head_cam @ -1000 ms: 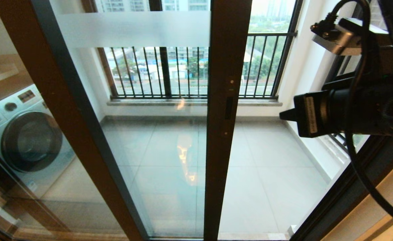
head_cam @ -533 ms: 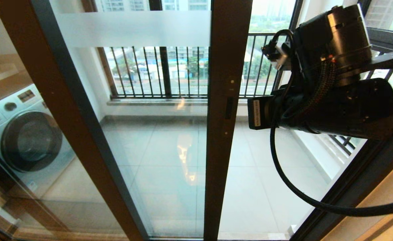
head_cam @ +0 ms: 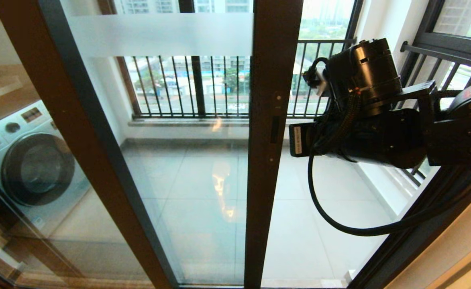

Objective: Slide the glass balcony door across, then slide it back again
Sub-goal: Close the slid door

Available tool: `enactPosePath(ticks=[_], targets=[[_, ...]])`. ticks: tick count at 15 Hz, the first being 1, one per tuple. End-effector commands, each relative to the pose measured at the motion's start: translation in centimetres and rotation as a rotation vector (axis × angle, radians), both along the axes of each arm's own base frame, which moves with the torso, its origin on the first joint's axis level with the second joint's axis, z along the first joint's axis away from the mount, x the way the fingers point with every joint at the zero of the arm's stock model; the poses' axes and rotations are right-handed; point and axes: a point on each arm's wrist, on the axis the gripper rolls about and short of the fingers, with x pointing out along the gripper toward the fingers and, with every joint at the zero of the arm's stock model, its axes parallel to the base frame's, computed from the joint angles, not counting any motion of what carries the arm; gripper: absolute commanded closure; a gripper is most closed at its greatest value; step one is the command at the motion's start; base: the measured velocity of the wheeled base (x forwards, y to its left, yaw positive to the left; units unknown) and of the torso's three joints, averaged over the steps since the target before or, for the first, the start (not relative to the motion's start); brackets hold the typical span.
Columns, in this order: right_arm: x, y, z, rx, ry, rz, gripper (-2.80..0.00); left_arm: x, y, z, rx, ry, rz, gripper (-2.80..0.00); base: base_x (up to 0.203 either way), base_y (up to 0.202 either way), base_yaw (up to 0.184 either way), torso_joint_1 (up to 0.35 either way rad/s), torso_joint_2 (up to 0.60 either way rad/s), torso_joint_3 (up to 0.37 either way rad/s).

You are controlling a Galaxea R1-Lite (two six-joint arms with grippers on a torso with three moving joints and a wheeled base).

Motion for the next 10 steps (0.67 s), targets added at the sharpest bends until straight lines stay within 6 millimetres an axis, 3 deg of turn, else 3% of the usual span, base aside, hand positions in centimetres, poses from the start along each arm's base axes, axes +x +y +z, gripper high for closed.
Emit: enactPosePath(ticks=[1, 3, 10], targets=[[0.5, 0.1, -0.6, -0.013, 0.009, -0.007, -2.8, 0.0, 0.0, 0.0, -0.001, 0.002, 0.001, 0.0, 0.0, 0.0, 0.0, 0.0, 0.0, 0.0], [0.6, 0.2, -0.6, -0.009, 0.002, -0.008, -2.8, 0.0, 0.0, 0.0, -0.001, 0.0, 0.001, 0.0, 0.0, 0.0, 0.0, 0.0, 0.0, 0.0], [4.4, -0.7, -2.4, 0.023, -0.101, -0.089, -2.8, 0.0, 0.0, 0.0, -0.001, 0.002, -0.001, 0.0, 0.0, 0.0, 0.0, 0.0, 0.0, 0.0]])
